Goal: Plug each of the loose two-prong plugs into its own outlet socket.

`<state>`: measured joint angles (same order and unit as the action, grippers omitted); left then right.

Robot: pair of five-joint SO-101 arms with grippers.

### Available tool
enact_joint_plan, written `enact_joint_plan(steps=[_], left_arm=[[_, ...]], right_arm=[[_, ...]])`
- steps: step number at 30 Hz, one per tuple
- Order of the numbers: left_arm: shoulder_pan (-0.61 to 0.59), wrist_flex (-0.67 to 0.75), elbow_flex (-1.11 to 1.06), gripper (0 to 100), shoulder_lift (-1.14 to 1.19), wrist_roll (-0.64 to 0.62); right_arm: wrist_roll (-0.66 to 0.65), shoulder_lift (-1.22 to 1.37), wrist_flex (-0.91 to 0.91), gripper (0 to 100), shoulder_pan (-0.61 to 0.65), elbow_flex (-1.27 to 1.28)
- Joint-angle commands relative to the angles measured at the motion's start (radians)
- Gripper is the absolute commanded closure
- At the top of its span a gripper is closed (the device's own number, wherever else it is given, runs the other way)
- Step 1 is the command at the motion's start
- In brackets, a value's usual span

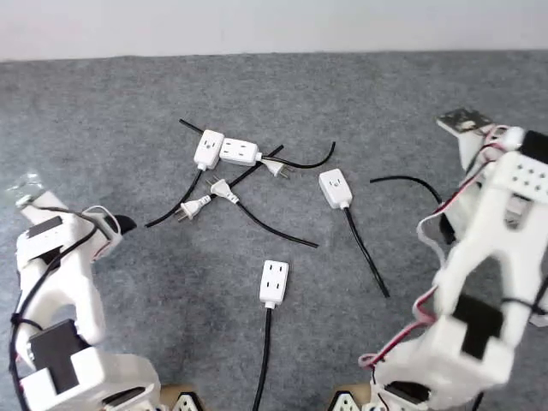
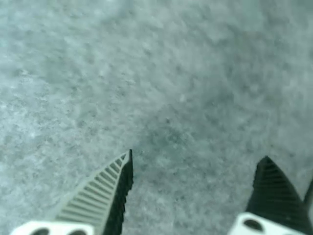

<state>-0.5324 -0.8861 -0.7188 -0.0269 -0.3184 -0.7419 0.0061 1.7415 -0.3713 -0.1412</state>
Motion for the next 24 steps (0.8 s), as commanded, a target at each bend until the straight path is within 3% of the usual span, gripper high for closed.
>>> enact_joint_plan(steps=[1,5,12,14,19,21,24], left_arm=[[0.032,-0.026,0.045,63,-0.012,0.092],[0.069,-0.051,0.045,64,-0.009,0.161],[0.190,-0.051,0.024,76,-0.002,0.381],[0.238,-0.078,0.018,78,0.000,0.390],[0.374,-0.153,0.064,83,0.094,0.328],[0.381,-0.207,0.124,85,0.133,0.387],[0.430,-0.307,0.199,86,0.181,0.571]], right_arm=[[0.114,-0.265,-0.051,98.9,0.081,0.078],[0.267,-0.456,-0.156,99.0,0.180,0.253],[0.549,-0.630,-0.372,99.0,0.409,0.549],[0.605,-0.667,-0.410,99.0,0.486,0.592],[0.652,-0.762,-0.435,99.0,0.690,0.621],[0.649,-0.797,-0.433,99.0,0.765,0.623],[0.643,-0.831,-0.430,99.0,0.835,0.624]])
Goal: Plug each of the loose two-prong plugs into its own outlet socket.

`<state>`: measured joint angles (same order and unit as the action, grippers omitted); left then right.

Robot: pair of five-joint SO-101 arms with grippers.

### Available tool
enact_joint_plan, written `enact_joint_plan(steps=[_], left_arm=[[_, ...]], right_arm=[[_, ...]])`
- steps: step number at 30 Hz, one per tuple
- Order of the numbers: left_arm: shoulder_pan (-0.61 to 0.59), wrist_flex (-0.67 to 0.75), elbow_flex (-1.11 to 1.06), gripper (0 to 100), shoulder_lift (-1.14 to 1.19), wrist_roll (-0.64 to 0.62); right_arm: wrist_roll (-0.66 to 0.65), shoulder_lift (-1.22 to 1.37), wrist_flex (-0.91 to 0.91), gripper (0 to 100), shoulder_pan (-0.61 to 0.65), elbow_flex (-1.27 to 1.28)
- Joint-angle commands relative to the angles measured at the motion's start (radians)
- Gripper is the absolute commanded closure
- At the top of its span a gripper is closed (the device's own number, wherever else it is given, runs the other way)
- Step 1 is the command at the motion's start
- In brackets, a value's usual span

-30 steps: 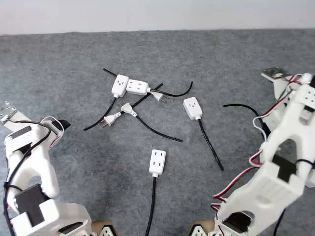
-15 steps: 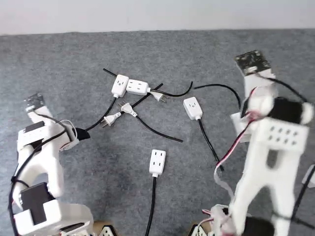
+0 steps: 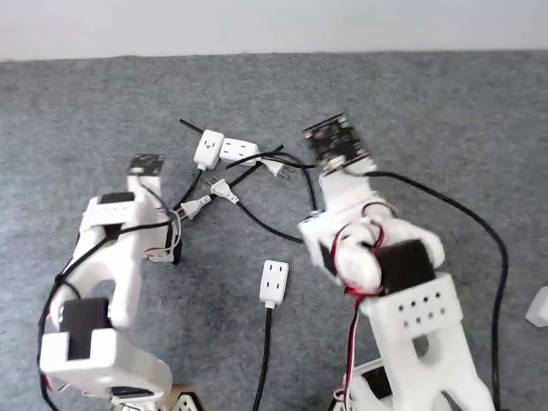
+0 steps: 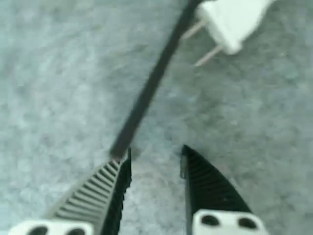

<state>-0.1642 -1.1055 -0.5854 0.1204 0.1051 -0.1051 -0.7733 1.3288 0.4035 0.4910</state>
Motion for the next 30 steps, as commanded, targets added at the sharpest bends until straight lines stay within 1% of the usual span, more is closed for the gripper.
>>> enact_joint_plan(steps=[1,2,3,7,10,13,18,21,24,27,30], left_arm=[[0.092,-0.115,0.079,86,0.046,0.224],[0.123,-0.132,0.085,86,0.052,0.288],[0.158,-0.143,0.085,86,0.054,0.322],[0.275,-0.143,0.084,86,0.054,0.339],[0.342,-0.150,0.079,86,0.054,0.433],[0.364,-0.167,0.067,86,0.054,0.534],[0.362,-0.222,0.062,86,0.054,0.730],[0.367,-0.226,0.056,86,0.052,0.760],[0.368,-0.201,0.019,86,-0.008,0.761],[0.376,-0.100,-0.108,86,-0.144,0.760],[0.408,0.011,-0.282,86,-0.334,0.743]], right_arm=[[0.005,-0.059,-0.018,99.0,0.076,-0.008],[0.005,-0.064,-0.018,99.0,0.090,-0.008],[0.005,-0.067,-0.018,99.0,0.105,-0.008],[0.005,-0.074,-0.045,99.0,0.145,0.038],[0.005,-0.074,-0.090,99.0,0.154,0.092],[0.005,-0.074,-0.124,99.0,0.162,0.141],[0.005,-0.074,-0.128,99.0,0.231,0.196],[-0.017,-0.071,-0.148,99.0,0.240,0.218],[-0.038,-0.070,-0.236,99.0,0.222,0.290],[-0.034,-0.067,-0.317,99.0,0.191,0.339],[-0.028,-0.065,-0.331,99.0,0.179,0.345]])
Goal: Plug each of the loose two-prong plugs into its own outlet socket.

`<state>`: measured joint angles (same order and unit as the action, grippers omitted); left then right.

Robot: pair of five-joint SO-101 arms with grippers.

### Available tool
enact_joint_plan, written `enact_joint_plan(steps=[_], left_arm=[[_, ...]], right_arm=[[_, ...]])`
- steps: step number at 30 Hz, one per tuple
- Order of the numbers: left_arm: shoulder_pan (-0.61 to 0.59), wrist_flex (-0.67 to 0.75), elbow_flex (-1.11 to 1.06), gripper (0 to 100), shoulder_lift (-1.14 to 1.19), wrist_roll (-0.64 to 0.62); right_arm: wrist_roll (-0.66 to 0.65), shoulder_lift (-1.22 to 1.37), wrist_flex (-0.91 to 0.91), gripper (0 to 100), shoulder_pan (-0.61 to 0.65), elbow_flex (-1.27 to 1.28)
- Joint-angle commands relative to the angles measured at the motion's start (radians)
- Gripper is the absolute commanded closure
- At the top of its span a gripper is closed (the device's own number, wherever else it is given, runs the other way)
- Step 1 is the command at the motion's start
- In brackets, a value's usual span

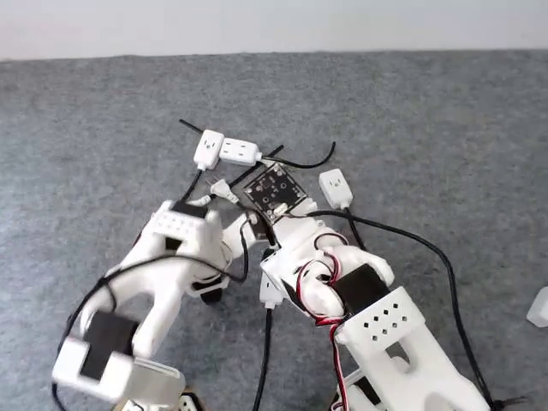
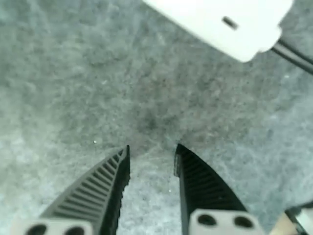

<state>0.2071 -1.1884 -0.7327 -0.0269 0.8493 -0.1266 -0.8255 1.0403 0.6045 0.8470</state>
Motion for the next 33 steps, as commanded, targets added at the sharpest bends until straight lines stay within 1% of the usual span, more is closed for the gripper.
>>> enact_joint_plan(steps=[1,4,7,11,14,16,18,20,22,23,25,29,31,33], left_arm=[[0.044,0.130,-0.185,86,-0.253,-0.029],[0.066,0.207,-0.309,86,-0.431,-0.114],[0.083,0.210,-0.371,86,-0.545,-0.127],[0.084,0.215,-0.381,86,-0.549,-0.129],[0.074,0.218,-0.364,86,-0.528,-0.144],[0.031,0.265,-0.351,86,-0.514,-0.212],[-0.037,0.364,-0.349,86,-0.505,-0.292],[-0.098,0.466,-0.360,86,-0.493,-0.399],[-0.132,0.540,-0.380,86,-0.480,-0.489],[-0.133,0.554,-0.387,86,-0.474,-0.506],[-0.130,0.531,-0.377,86,-0.457,-0.491],[-0.117,0.399,-0.288,86,-0.367,-0.365],[-0.126,0.354,-0.225,86,-0.292,-0.351],[-0.137,0.322,-0.170,86,-0.227,-0.351]], right_arm=[[-0.005,-0.013,-0.042,99.0,-0.021,-0.011],[0.020,-0.012,-0.045,99.0,-0.019,-0.009],[0.023,-0.012,-0.047,99.0,-0.002,-0.008],[0.021,-0.012,-0.047,99.0,0.045,0.008],[0.026,-0.012,-0.045,99.0,0.048,0.008],[0.028,-0.012,-0.045,99.0,0.048,0.008],[0.028,-0.012,-0.045,99.0,0.048,0.008],[0.025,-0.012,-0.039,99.0,0.048,0.008],[0.017,-0.012,-0.036,99.0,0.048,0.008],[0.002,-0.012,-0.035,99.0,0.048,0.008],[-0.075,-0.021,-0.002,99.0,0.048,-0.002],[-0.216,-0.019,0.113,99.0,0.048,-0.104],[-0.282,-0.015,0.191,99.0,0.047,-0.153],[-0.319,-0.012,0.277,99.0,0.007,-0.189]])
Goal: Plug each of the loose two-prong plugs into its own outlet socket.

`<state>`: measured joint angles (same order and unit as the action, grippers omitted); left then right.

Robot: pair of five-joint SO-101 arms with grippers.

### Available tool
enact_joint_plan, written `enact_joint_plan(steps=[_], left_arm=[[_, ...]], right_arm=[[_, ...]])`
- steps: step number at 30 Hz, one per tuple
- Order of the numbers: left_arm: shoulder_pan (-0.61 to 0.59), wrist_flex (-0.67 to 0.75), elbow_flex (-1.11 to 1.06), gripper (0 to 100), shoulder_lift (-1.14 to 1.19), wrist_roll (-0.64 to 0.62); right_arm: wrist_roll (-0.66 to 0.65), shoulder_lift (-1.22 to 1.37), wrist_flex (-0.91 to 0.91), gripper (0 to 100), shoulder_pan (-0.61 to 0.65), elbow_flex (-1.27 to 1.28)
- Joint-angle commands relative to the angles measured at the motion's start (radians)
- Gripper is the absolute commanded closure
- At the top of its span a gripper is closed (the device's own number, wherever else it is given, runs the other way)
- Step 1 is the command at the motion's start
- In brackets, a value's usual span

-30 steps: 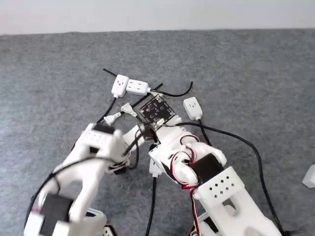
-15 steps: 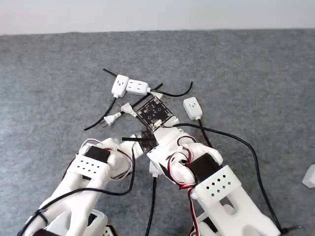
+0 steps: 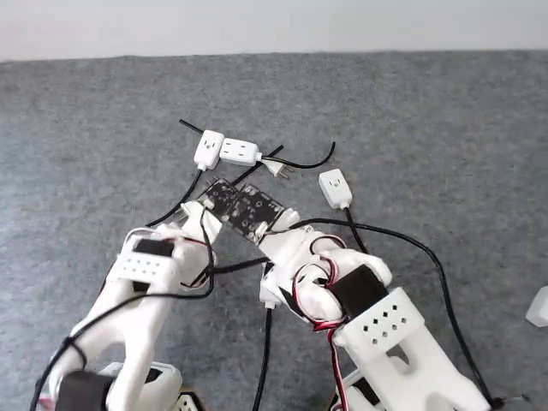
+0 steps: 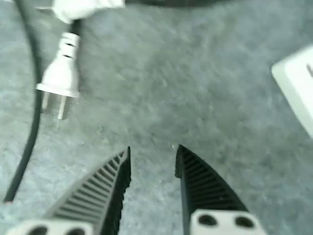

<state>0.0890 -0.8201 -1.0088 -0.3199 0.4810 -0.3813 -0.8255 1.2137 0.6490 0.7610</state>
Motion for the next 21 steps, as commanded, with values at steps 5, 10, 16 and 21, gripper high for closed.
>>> enact_joint_plan(steps=[5,10,16,21], left_arm=[[-0.100,-0.083,0.171,86,0.103,0.014],[-0.106,-0.074,0.177,86,0.101,-0.008],[-0.106,-0.061,0.177,86,0.101,-0.014],[-0.106,-0.060,0.177,86,0.103,-0.014]], right_arm=[[-0.026,0.036,0.157,99.0,-0.274,-0.123],[-0.029,0.291,0.170,99.0,-0.317,-0.129],[-0.153,0.472,0.085,99.0,-0.318,-0.130],[-0.218,0.522,0.025,99.0,-0.387,-0.133]])
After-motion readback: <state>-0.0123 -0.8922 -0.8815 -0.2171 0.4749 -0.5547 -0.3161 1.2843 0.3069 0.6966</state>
